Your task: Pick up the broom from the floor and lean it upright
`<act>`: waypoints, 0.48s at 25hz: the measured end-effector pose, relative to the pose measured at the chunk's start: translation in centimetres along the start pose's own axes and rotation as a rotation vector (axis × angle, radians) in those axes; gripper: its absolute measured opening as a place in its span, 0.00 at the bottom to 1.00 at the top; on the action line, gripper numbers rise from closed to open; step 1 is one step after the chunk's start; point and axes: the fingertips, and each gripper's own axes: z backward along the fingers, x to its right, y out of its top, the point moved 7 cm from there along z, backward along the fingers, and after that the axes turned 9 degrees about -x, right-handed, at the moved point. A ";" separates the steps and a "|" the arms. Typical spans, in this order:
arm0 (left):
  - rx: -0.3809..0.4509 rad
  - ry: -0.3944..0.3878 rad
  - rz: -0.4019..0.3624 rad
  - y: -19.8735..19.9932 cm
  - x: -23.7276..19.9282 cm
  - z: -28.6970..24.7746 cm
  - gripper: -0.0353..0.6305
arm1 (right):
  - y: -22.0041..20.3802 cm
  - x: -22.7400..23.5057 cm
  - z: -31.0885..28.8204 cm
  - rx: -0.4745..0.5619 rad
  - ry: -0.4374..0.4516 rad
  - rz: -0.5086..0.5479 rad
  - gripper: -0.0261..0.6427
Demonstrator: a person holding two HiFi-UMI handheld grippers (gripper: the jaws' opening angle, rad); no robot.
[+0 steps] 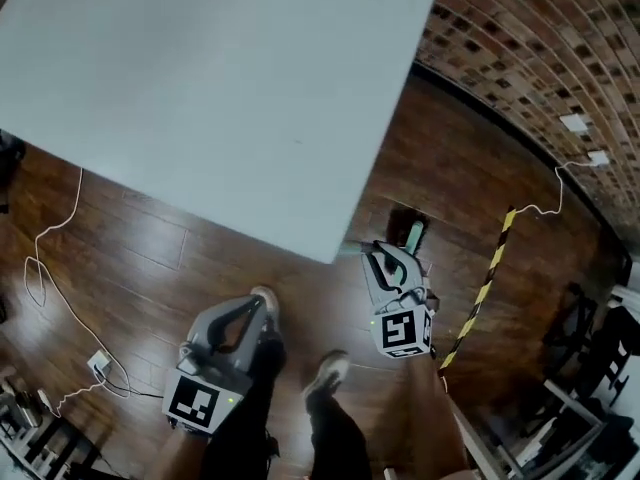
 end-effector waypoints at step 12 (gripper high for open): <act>-0.058 0.004 -0.045 -0.6 3.2 -1.1 0.06 | 4.7 9.8 -2.3 0.146 -0.062 -0.235 0.17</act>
